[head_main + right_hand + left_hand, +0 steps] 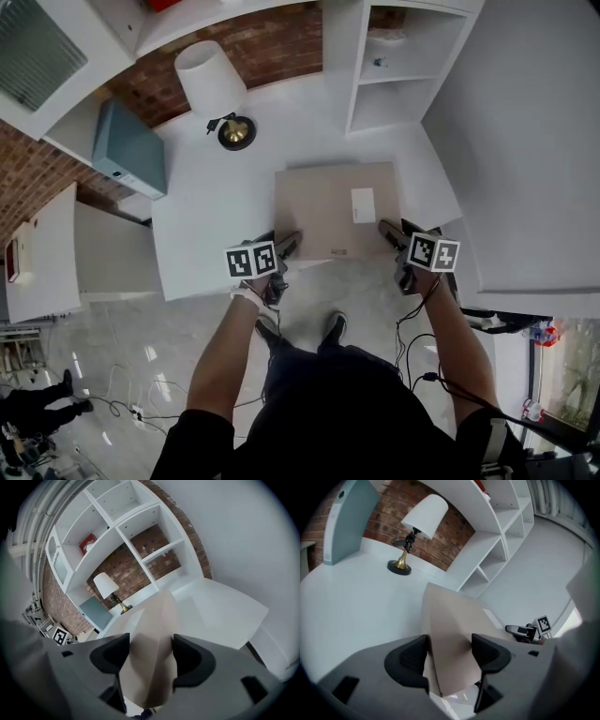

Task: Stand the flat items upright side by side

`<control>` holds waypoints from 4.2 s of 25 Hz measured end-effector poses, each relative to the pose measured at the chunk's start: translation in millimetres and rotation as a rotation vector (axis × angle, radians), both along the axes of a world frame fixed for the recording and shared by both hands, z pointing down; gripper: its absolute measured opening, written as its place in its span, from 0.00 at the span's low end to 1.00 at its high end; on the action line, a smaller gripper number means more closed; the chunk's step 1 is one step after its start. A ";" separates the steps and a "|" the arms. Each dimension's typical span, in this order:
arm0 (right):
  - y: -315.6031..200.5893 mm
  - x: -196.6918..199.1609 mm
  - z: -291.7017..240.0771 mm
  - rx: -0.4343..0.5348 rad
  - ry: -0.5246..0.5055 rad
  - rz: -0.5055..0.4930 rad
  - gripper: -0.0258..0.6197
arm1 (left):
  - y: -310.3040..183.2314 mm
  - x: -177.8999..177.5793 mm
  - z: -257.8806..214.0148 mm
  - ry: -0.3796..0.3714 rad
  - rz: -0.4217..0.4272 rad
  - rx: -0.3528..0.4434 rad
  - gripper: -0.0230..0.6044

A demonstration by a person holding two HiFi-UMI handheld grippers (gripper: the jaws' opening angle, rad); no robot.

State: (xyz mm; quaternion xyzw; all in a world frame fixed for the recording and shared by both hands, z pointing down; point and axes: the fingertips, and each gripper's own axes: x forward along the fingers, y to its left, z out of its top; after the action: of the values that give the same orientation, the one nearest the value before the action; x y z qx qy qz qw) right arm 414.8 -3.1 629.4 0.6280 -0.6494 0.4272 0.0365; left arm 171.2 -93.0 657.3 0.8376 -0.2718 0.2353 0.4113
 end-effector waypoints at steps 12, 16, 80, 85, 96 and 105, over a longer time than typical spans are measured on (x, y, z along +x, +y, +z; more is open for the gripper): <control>-69.6 -174.7 -0.8 0.116 -0.389 -0.042 0.49 | -55.4 -168.2 -117.3 -0.217 -0.101 0.326 0.50; -58.9 -207.8 21.8 0.125 -0.553 0.001 0.49 | -52.9 -176.2 -141.2 -0.323 -0.029 0.410 0.50; -40.2 -252.0 -82.1 0.507 0.389 -0.597 0.67 | 62.8 -40.4 -203.0 0.207 0.383 0.633 0.52; -54.1 -276.1 -81.6 0.481 0.436 -0.674 0.64 | 51.3 -32.8 -201.1 0.200 0.430 0.663 0.52; -127.5 -346.5 -90.6 0.448 0.623 -0.479 0.71 | -14.4 -93.2 -202.8 0.138 0.182 0.620 0.51; -167.1 -389.9 -92.0 0.440 0.564 -0.486 0.60 | -48.4 -134.5 -207.4 0.115 0.200 0.665 0.48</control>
State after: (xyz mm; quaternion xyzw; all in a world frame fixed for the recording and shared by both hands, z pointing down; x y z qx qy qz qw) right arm 24.9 -170.2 537.4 0.5419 -0.8186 0.0692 0.1772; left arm 36.7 -141.4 449.9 0.9601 -0.2265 0.1257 0.1053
